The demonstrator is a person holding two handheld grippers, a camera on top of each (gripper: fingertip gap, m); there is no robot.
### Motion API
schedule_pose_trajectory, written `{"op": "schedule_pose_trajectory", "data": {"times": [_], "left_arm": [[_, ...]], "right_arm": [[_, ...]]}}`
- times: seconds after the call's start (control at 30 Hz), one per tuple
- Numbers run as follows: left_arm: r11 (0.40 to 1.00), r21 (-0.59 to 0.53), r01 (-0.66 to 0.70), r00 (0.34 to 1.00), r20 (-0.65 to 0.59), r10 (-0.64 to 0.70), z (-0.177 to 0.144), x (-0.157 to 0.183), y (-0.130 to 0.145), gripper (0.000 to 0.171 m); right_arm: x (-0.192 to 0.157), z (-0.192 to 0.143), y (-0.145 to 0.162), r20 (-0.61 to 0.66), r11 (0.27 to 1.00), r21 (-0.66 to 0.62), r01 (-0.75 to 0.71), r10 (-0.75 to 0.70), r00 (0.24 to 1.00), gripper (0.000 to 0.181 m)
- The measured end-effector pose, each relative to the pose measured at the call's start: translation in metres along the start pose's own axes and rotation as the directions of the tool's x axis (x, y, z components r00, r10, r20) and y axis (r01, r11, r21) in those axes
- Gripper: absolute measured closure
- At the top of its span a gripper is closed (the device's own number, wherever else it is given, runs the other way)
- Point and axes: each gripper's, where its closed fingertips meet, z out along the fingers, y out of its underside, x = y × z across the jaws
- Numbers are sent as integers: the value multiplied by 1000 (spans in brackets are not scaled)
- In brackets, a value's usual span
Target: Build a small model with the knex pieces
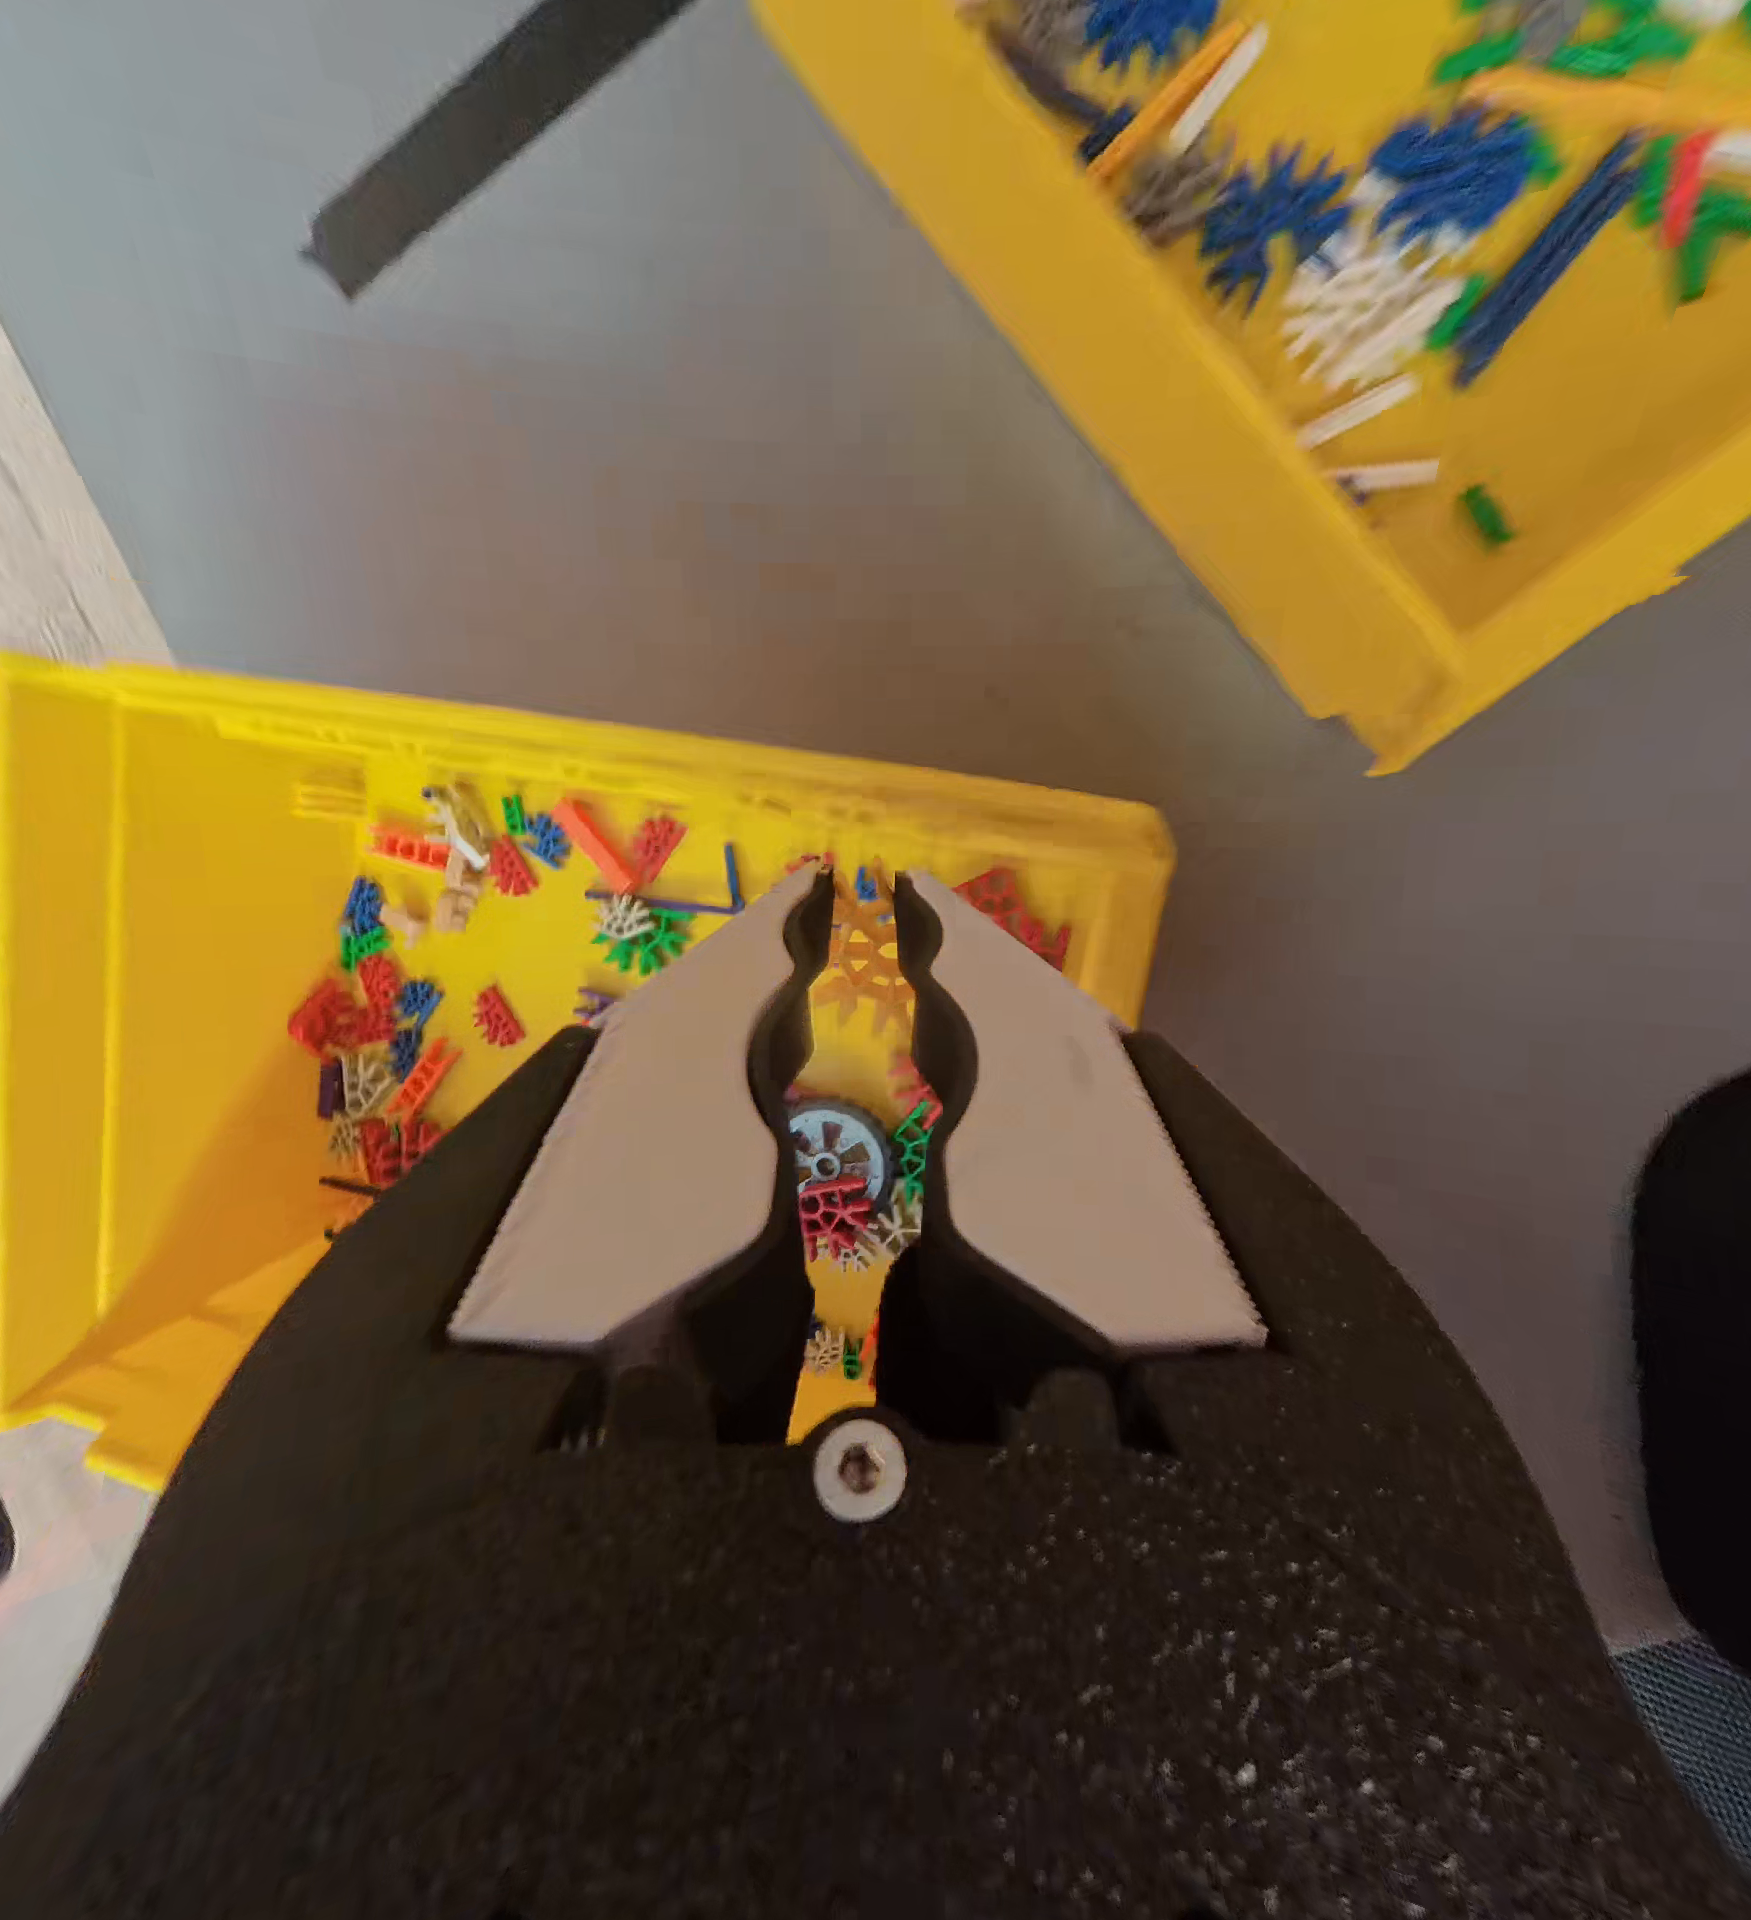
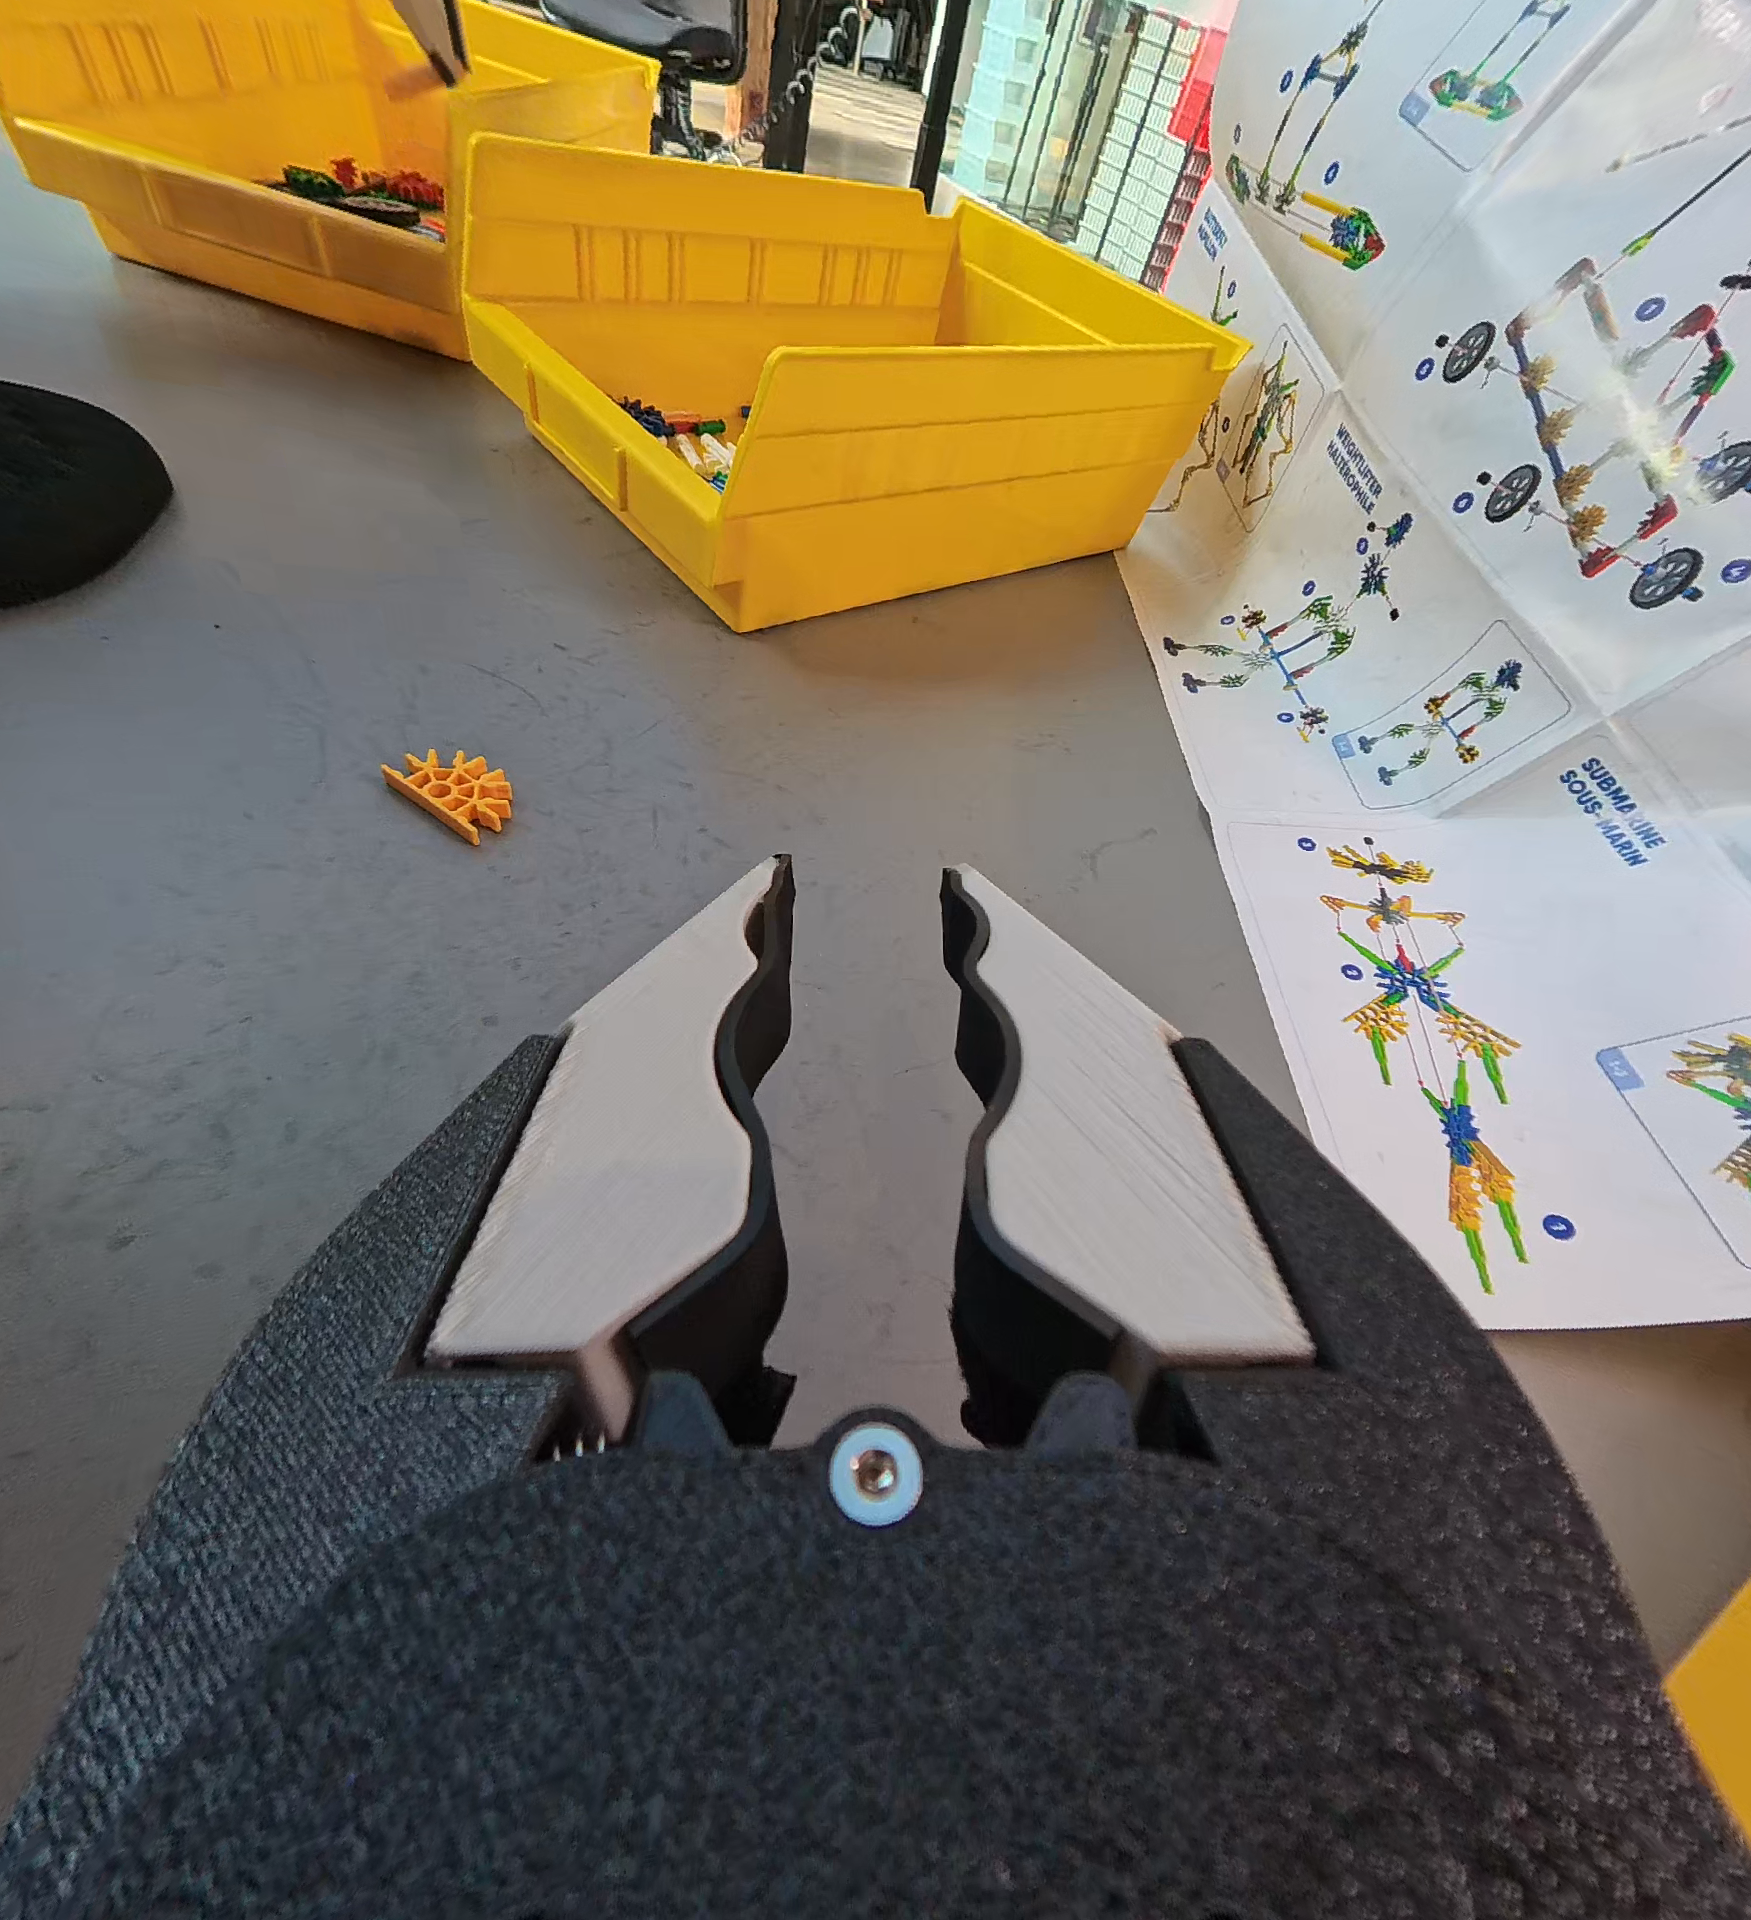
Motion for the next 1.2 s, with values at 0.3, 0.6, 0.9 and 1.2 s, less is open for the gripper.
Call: {"op": "schedule_pose_trajectory", "data": {"times": [0.3, 0.6, 0.9, 1.2], "left_arm": [[851, 269, -451, 710, -469, 525, -2, 302, -55, 160], [781, 218, -585, 540, -614, 576, 48, 376, -39, 156], [829, 434, -354, 717, -443, 538, 5, 316, -118, 144], [914, 141, -380, 914, -98, 395, 56, 151, -125, 146]], "right_arm": [[-2, 4, 4, 2, 999, -32, 11, -11, 1000, 149], [7, 1, 12, -34, 995, -77, -63, 61, 998, 118], [-4, 6, 10, 3, 996, -86, -39, 39, 999, 117], [-5, 6, 11, 14, 995, -87, -39, 40, 999, 122]]}}
